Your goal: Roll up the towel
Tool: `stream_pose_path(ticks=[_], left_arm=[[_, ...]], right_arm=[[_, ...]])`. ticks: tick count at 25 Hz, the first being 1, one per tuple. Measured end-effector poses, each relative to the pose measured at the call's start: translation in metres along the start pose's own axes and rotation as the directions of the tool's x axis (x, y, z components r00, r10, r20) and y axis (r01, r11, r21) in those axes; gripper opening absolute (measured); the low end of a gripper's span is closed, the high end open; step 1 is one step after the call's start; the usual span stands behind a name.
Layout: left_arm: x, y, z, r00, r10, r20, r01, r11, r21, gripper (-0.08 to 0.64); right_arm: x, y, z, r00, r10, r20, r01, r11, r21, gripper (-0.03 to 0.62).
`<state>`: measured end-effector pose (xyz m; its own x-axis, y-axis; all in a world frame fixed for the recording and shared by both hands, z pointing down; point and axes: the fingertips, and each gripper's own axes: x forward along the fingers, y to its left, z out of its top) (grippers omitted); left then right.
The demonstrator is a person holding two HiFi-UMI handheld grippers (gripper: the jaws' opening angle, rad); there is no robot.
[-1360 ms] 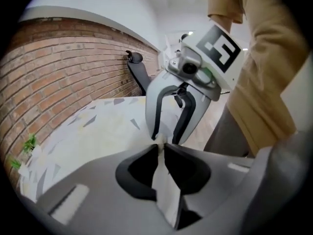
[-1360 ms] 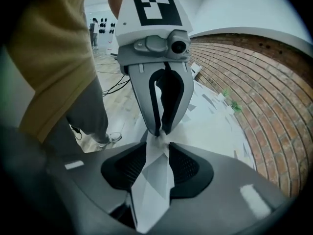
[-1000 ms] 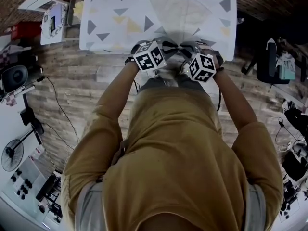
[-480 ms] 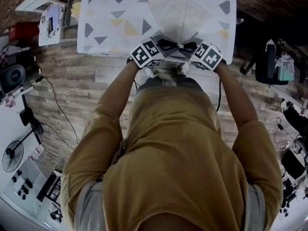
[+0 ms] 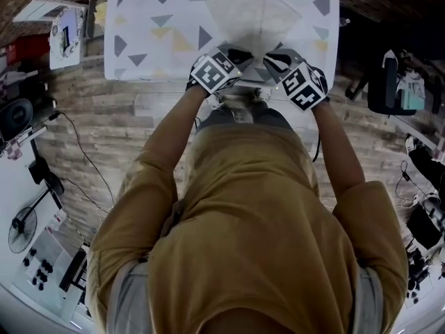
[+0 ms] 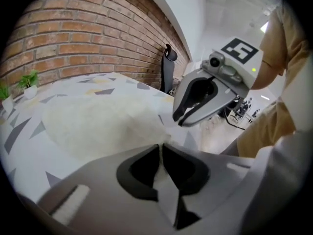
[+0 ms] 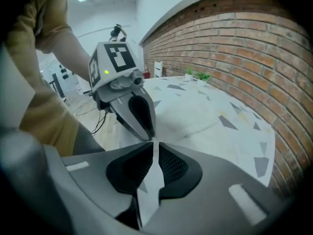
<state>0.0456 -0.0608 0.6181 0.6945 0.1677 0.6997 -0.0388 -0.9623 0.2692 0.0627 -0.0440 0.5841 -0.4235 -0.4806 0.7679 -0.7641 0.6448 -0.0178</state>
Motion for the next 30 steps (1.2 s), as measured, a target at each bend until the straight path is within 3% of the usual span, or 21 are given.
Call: stream_pose_path(ticks=[3, 6, 11, 13, 15, 17, 20, 24, 27, 30], left_arm=[[0.000, -0.003, 0.002, 1.000, 0.021, -0.008, -0.021, 0.999, 0.024, 0.087], [0.002, -0.003, 0.003, 0.999, 0.032, 0.008, -0.032, 0.999, 0.031, 0.087], [-0.010, 0.002, 0.005, 0.992, 0.101, 0.076, -0.106, 0.993, 0.059, 0.087], [-0.020, 0.000, 0.009, 0.985, 0.127, 0.117, -0.140, 0.984, 0.113, 0.087], [-0.022, -0.012, 0.011, 0.987, 0.103, 0.123, -0.127, 0.969, 0.211, 0.086], [-0.017, -0.024, 0.008, 0.993, 0.071, 0.094, -0.096, 0.948, 0.302, 0.086], [-0.007, -0.027, -0.003, 0.998, 0.058, 0.028, -0.064, 0.930, 0.362, 0.086], [-0.003, -0.022, -0.007, 1.000, 0.027, -0.002, -0.025, 0.943, 0.332, 0.086], [-0.003, -0.021, -0.007, 1.000, 0.008, -0.006, -0.005, 0.954, 0.298, 0.089], [-0.003, -0.021, -0.006, 1.000, 0.005, -0.011, -0.002, 0.953, 0.303, 0.089]], right_arm=[[0.014, 0.016, -0.002, 0.999, 0.031, -0.036, -0.034, 0.995, -0.093, 0.038], [0.028, 0.013, -0.008, 0.997, -0.011, -0.072, 0.000, 0.990, -0.142, 0.016], [0.036, 0.010, -0.015, 0.993, -0.034, -0.112, 0.020, 0.991, -0.129, 0.005], [0.036, 0.008, -0.017, 0.993, -0.028, -0.111, 0.016, 0.993, -0.115, 0.005], [0.036, 0.007, -0.018, 0.994, -0.024, -0.109, 0.013, 0.996, -0.093, 0.005], [0.036, 0.007, -0.018, 0.994, -0.024, -0.110, 0.016, 0.997, -0.080, 0.005], [0.035, 0.007, -0.013, 0.996, -0.031, -0.081, 0.025, 0.997, -0.072, 0.006], [0.022, 0.008, -0.005, 0.999, -0.035, -0.030, 0.030, 0.989, -0.144, 0.009], [0.017, 0.025, -0.012, 0.998, -0.013, -0.056, -0.003, 0.962, -0.275, 0.012], [0.020, 0.039, -0.015, 0.998, 0.012, -0.066, -0.032, 0.948, -0.316, 0.012]])
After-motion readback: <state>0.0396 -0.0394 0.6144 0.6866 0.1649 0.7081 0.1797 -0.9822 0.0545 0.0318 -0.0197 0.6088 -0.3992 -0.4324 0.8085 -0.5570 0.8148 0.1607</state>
